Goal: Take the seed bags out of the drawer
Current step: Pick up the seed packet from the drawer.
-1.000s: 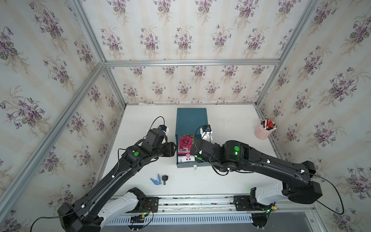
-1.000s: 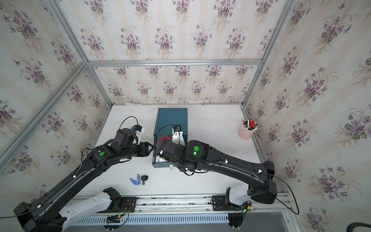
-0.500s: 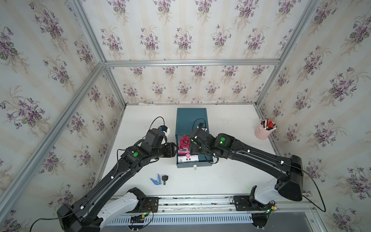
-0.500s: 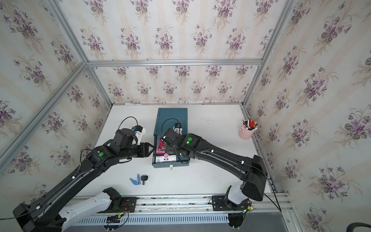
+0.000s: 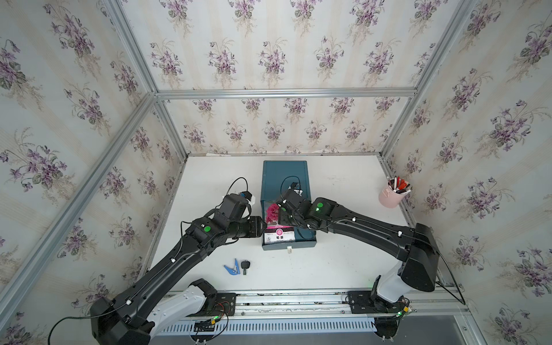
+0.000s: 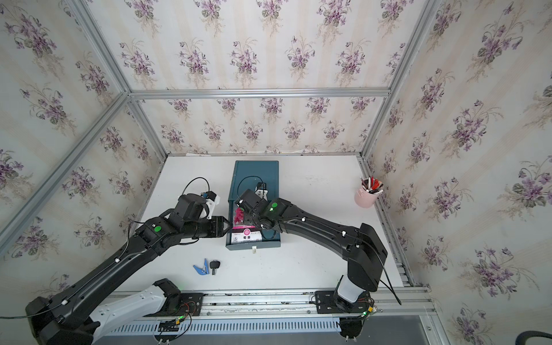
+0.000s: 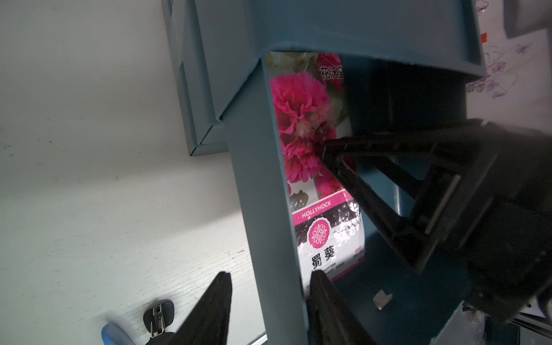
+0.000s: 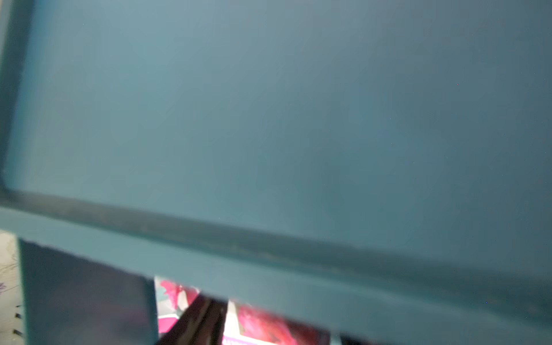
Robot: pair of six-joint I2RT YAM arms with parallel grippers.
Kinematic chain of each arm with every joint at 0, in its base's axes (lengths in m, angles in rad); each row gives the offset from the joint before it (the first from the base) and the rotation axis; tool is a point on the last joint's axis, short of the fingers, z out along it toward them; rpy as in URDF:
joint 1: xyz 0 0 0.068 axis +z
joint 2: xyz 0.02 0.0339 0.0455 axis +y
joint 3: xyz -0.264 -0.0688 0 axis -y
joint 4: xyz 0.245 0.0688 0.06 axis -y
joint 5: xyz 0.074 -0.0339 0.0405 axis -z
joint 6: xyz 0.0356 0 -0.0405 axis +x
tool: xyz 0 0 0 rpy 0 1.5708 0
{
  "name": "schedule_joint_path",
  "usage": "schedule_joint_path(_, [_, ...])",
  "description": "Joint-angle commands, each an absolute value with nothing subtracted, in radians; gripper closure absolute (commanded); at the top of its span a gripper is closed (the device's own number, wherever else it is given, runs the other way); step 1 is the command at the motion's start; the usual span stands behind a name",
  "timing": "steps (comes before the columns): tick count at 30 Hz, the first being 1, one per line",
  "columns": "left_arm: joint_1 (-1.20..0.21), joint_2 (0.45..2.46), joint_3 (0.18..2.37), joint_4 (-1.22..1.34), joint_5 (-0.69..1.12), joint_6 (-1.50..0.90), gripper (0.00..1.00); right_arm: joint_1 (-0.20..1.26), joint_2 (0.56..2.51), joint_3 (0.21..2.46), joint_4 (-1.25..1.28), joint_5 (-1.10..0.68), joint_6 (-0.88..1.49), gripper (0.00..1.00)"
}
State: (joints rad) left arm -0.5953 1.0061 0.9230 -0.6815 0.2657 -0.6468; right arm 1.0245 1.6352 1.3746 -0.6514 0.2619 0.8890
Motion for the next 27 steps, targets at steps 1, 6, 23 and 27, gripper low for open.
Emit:
schedule_joint_path(1, [-0.595,1.009,0.917,-0.649,0.272,-0.647,0.53,1.023,1.648,1.356,-0.658,0.191,0.921,0.53])
schedule_joint_path(6, [-0.595,1.003,0.913,-0.639,0.266,-0.651,0.55,1.022,1.653,1.374,-0.655,0.191,0.924,0.81])
schedule_joint_path(23, [-0.595,0.999,0.907,-0.636,0.215,-0.699,0.71,1.042,1.585,1.465,-0.741,0.264,0.895,1.0])
schedule_joint_path(27, [-0.595,0.994,0.914,-0.643,0.192,-0.716,0.77,1.059,1.571,1.474,-0.736,0.283,0.885,1.0])
